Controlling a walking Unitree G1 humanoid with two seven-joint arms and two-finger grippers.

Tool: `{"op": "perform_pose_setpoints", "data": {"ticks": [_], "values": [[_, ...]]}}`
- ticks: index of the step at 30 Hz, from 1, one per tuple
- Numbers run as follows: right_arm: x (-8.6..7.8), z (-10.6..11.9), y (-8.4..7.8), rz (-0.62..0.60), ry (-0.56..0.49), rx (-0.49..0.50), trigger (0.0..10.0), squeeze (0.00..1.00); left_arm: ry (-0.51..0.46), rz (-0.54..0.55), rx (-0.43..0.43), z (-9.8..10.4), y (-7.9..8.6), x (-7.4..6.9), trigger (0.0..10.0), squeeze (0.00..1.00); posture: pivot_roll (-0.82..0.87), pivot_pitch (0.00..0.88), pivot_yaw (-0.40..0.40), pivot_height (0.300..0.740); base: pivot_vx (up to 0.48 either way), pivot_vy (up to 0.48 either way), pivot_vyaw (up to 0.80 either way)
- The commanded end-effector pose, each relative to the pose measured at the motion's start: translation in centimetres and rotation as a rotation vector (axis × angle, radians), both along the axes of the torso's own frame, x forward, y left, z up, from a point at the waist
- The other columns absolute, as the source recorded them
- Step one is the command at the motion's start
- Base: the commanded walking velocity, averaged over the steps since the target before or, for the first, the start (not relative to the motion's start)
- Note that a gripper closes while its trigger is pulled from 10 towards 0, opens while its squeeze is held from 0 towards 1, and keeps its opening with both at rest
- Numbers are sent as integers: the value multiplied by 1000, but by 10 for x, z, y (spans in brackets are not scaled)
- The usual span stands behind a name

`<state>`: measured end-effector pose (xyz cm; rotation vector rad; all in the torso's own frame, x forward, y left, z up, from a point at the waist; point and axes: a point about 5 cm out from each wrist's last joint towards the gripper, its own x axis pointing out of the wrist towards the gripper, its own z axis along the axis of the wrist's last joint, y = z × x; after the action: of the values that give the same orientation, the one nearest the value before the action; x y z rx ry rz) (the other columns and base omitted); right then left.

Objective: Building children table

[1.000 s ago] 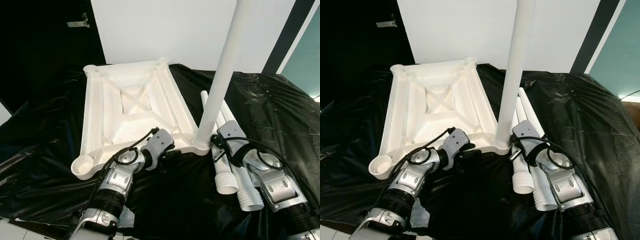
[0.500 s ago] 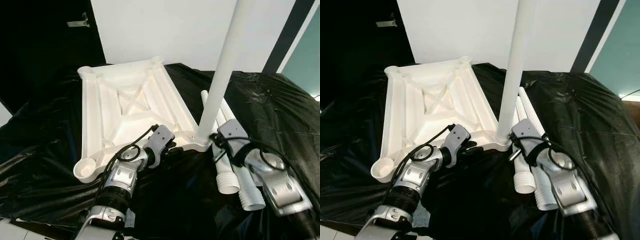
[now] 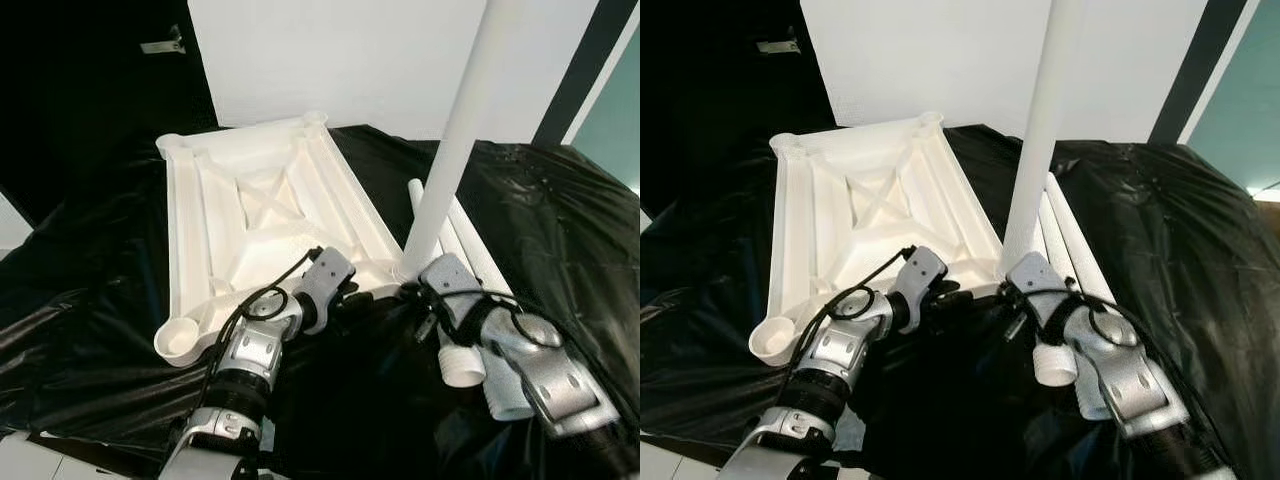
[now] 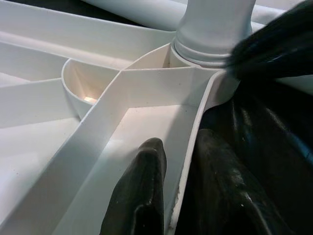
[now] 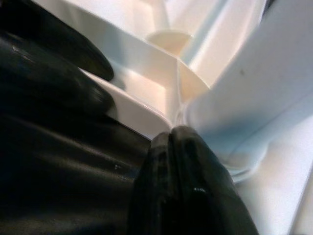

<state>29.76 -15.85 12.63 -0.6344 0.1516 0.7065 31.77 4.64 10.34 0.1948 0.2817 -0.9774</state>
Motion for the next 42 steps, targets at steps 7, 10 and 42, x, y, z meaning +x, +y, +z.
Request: {"op": "perform_pose_setpoints", "data": {"ticks": [7,10,42], "values": [[25,-10,-32,-78,43,-10,10000,0,-50,448,61,-15,14,5,0,0,22,0,-33,740,0,0,0],[34,-11,-35,-93,35,-24,10000,0,-53,452,53,-14,17,3,0,0,50,0,-44,740,0,0,0],[19,-14,32,-3,-54,246,10000,0,-253,-150,-139,48,-8,-26,10000,0,17,0,-15,740,0,0,0]]}}
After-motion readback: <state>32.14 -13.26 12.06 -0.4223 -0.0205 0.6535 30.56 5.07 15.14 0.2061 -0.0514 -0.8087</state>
